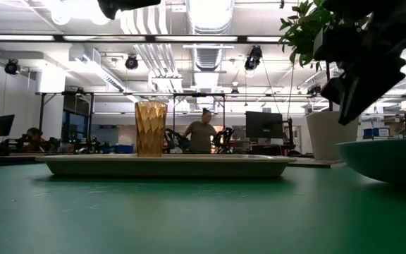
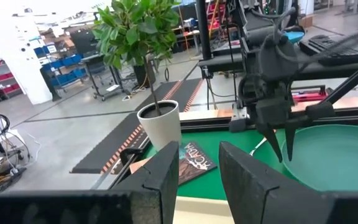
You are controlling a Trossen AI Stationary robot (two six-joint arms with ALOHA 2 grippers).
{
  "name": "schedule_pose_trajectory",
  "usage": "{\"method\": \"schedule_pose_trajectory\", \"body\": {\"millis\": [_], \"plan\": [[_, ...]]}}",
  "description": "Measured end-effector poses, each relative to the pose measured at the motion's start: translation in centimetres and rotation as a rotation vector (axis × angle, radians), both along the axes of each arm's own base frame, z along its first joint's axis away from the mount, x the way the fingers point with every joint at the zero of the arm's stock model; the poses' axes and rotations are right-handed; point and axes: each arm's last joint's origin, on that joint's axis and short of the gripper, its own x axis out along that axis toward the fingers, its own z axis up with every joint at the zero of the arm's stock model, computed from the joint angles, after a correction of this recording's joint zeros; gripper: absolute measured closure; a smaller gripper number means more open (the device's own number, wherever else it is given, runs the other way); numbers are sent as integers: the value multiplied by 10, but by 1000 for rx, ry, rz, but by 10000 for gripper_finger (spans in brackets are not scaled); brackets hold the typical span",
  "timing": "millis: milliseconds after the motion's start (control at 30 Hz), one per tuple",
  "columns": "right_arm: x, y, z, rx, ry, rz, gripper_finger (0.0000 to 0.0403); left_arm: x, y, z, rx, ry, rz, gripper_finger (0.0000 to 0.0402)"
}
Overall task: Pick and place plate/cup/fork/spoon on tray
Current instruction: Put the green plate on the white tray to the bottom of the orange cup
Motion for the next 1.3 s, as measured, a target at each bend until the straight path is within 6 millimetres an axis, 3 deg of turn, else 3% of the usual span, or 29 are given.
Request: {"method": "schedule_pose_trajectory", "body": {"millis": [300,533,733,1000,1300], "plan": [[3,1,-14,3,93,-9,245,0,0,-5,3,17,0,305],[6,4,-25,51,164,8,224,0,0,-5,2,13,0,305],[9,4,-34,43,206,6,259,0,0,-5,1,13,-1,305],[8,5,-33,62,207,32,381,0,0,-5,1,12,-1,305],[12,4,-14,196,195,10,393,-1,0,-2,27,-4,-1,305]]}}
